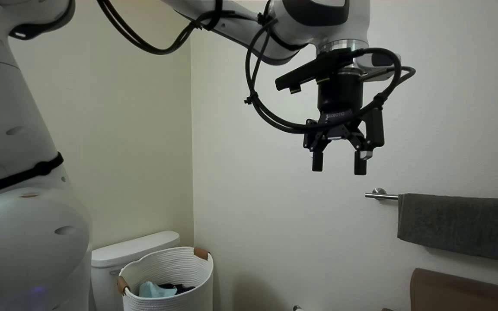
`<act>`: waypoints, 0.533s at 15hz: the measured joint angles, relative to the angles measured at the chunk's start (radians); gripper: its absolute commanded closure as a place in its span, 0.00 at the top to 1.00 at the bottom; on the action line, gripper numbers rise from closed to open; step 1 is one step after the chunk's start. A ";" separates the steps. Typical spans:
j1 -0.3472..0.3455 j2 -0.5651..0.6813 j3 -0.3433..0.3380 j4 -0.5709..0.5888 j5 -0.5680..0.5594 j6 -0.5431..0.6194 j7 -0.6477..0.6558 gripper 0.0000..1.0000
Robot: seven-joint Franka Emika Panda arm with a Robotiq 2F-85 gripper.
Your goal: Pick the cloth on the couch and put it in the bag
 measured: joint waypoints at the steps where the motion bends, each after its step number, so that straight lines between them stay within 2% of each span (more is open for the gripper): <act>1: 0.001 0.001 0.003 0.000 0.021 0.019 0.000 1.00; 4: 0.010 0.026 0.016 0.006 0.067 0.095 0.000 1.00; 8: 0.009 0.158 -0.002 0.098 0.139 0.124 -0.032 1.00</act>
